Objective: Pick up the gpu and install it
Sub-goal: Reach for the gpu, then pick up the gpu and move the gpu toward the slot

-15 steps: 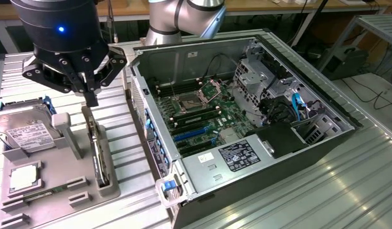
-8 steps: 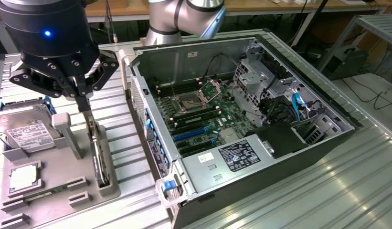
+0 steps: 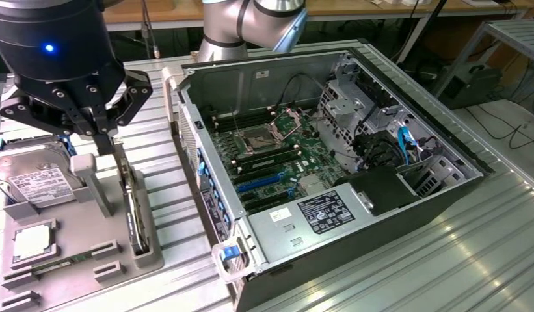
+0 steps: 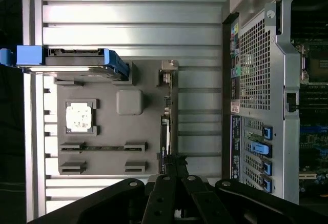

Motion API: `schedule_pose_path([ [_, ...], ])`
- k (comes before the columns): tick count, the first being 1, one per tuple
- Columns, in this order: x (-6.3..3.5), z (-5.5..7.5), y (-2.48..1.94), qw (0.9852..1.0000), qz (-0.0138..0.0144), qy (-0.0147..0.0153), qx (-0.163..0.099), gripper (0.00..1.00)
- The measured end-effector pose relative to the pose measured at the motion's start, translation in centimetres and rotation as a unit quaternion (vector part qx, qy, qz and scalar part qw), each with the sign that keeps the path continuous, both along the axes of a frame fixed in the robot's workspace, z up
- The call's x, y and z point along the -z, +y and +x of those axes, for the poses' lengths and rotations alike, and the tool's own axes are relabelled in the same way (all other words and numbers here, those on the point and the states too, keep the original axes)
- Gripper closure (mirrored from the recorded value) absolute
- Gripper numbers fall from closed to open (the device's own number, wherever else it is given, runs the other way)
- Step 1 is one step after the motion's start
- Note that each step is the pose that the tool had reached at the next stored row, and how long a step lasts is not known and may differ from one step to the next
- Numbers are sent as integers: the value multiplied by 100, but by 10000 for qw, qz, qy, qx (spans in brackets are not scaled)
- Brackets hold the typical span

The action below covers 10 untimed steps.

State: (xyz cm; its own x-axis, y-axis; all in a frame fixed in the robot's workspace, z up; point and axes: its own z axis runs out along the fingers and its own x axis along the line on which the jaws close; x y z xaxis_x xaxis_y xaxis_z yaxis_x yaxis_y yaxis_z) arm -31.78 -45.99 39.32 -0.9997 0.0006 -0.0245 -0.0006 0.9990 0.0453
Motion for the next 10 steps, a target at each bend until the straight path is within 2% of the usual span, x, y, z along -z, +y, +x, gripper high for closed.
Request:
schedule_pose_path([
  [10, 0, -15, -8, 10000, 0, 0, -8, 89],
])
